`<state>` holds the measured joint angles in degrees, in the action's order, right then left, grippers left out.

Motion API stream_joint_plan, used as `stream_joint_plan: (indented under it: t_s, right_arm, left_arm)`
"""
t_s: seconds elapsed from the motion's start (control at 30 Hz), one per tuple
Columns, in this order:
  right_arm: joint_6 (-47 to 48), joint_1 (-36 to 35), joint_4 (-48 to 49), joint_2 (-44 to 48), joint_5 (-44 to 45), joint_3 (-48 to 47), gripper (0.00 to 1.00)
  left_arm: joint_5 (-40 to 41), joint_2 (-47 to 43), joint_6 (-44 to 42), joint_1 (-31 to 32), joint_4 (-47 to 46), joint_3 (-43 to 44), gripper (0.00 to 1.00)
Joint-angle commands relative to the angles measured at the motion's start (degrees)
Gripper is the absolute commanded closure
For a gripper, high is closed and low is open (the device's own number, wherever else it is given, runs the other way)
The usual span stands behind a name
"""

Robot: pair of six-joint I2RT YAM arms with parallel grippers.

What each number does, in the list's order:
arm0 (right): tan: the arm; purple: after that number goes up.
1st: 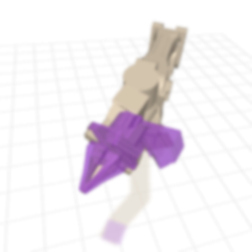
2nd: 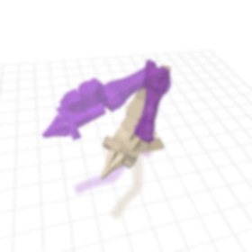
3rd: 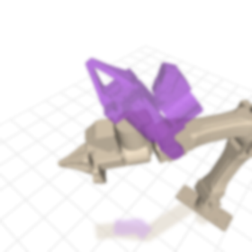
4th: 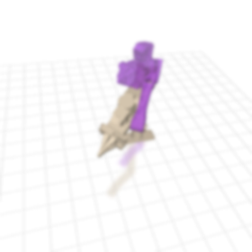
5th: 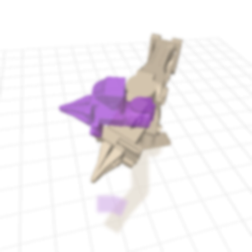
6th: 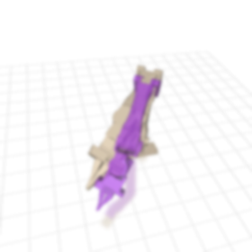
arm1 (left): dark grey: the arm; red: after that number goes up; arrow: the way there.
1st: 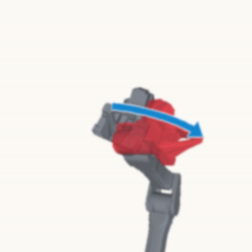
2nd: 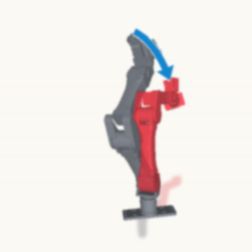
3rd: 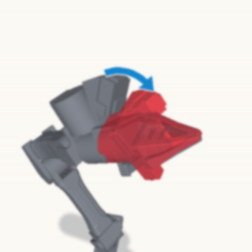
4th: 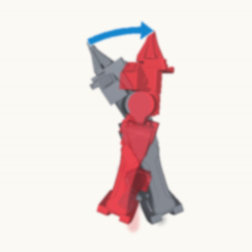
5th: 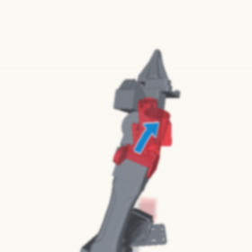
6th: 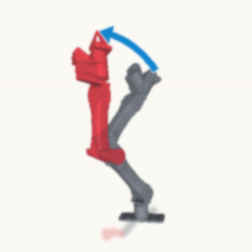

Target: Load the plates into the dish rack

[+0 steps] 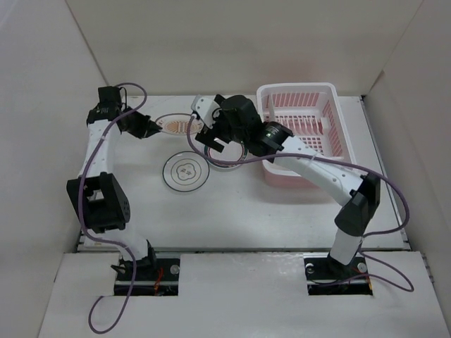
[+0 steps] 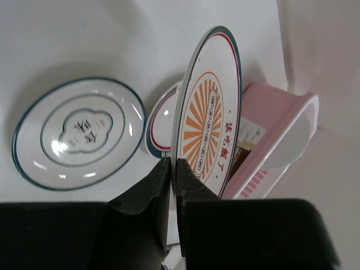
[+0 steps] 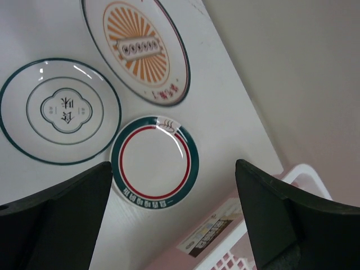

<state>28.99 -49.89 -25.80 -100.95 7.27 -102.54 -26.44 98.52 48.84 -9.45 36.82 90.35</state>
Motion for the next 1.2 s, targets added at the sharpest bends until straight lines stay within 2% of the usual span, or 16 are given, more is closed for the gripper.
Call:
stream_joint_plan:
  t_s: [0.0, 0.23, 0.47, 0.67, 0.8, 0.83, 0.87, 0.97, 1.03, 1.07, 1.17]
  right_arm:
    - [4.2, -1.1, 0.8, -2.4, 0.2, -4.9, 0.06]
    - [4.2, -2.2, -2.6, -6.5, -3.5, -9.0, 0.06]
    - [4.2, -2.8, 0.0, -8.9, -2.3, -9.0, 0.07]
    - [2.7, -2.8, 0.7, -12.7, -3.0, -9.5, 0.19]
    - [1.0, -2.8, 0.7, -14.0, -4.1, -9.5, 0.37]
    - [1.0, -2.8, 0.7, -14.0, -4.1, -9.5, 0.54]
    - [0.5, -2.8, 0.7, -14.0, -4.1, -9.5, 0.65]
    - [-0.2, -2.8, 1.7, -14.0, -4.1, -8.8, 0.81]
    - [-0.8, -2.8, 2.3, -13.5, -3.4, -8.1, 0.95]
    - [-0.8, -2.8, 2.3, -13.5, -3.4, -8.1, 1.00]
    - [-1.4, -2.8, 2.3, -12.8, -3.4, -8.1, 1.00]
  left_arm:
    - [-1.4, -8.5, 6.1, 0.8, 1.8, -2.3, 1.00]
    - [-3.2, -12.3, 7.8, 3.5, 1.9, -6.1, 1.00]
    - [-3.9, -15.4, 7.9, 4.6, 0.7, -8.4, 1.00]
    - [-5.6, -17.0, 7.9, 5.2, 0.7, -11.7, 1.00]
    - [-6.6, -17.0, 7.9, 5.8, -1.1, -12.8, 1.00]
    - [-7.2, -17.0, 7.9, 5.8, -1.1, -12.8, 1.00]
    - [-7.2, -17.0, 7.9, 5.8, -1.1, -12.8, 1.00]
    - [-7.2, -16.5, 7.9, 5.8, -1.7, -12.8, 1.00]
    - [-7.7, -16.0, 7.9, 5.8, -2.2, -12.1, 1.00]
    - [-7.8, -16.0, 7.9, 5.8, -2.2, -12.1, 1.00]
    - [-9.1, -15.4, 7.9, 5.8, -4.5, -11.6, 1.00]
